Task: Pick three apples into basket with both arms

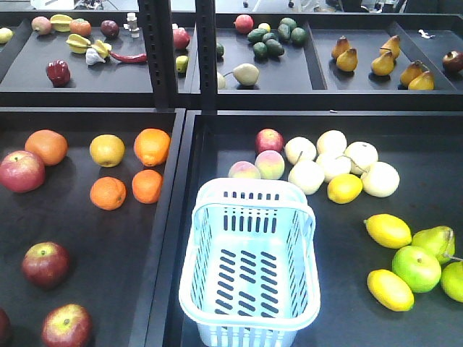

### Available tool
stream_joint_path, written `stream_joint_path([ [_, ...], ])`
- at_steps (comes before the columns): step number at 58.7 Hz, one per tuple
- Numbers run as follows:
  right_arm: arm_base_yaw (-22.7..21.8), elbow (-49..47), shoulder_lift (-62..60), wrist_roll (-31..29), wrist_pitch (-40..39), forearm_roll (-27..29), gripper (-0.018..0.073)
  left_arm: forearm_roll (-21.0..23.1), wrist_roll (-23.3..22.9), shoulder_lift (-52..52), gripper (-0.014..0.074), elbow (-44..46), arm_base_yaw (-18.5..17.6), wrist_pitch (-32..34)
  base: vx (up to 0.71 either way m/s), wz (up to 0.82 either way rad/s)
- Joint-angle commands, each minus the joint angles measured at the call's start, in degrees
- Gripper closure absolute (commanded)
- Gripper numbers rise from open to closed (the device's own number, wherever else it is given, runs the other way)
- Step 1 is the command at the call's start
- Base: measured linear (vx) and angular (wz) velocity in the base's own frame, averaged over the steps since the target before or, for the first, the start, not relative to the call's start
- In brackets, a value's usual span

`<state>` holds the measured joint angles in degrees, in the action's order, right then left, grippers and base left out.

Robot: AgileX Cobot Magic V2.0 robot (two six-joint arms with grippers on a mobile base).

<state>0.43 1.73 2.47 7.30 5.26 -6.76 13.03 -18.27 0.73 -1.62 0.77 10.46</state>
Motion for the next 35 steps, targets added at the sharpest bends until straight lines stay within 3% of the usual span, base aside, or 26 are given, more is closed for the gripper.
stream_joint_path([
  [1, 0.05, 0.63, 1.06, -0.32, -4.09, -0.24, 0.0564, 0.32, -6.82, 0.74, 0.0602, 1.86, 0.03, 4.45, 0.00, 0.00],
  [8, 0.05, 0.63, 1.06, -0.32, -4.09, -0.24, 0.0564, 0.32, -11.04, 0.74, 0.0602, 1.86, 0.03, 4.45, 0.00, 0.00],
  [24, 0.05, 0.63, 1.06, -0.32, -4.09, -0.24, 0.0564, 0.24, -11.80, 0.74, 0.0602, 1.86, 0.03, 6.82, 0.00, 0.00],
  [35, 0.05, 0.63, 1.06, -0.32, -4.09, -0.24, 0.0564, -1.54, -21.65, 0.74, 0.0602, 5.11, 0.03, 8.57, 0.00, 0.00],
])
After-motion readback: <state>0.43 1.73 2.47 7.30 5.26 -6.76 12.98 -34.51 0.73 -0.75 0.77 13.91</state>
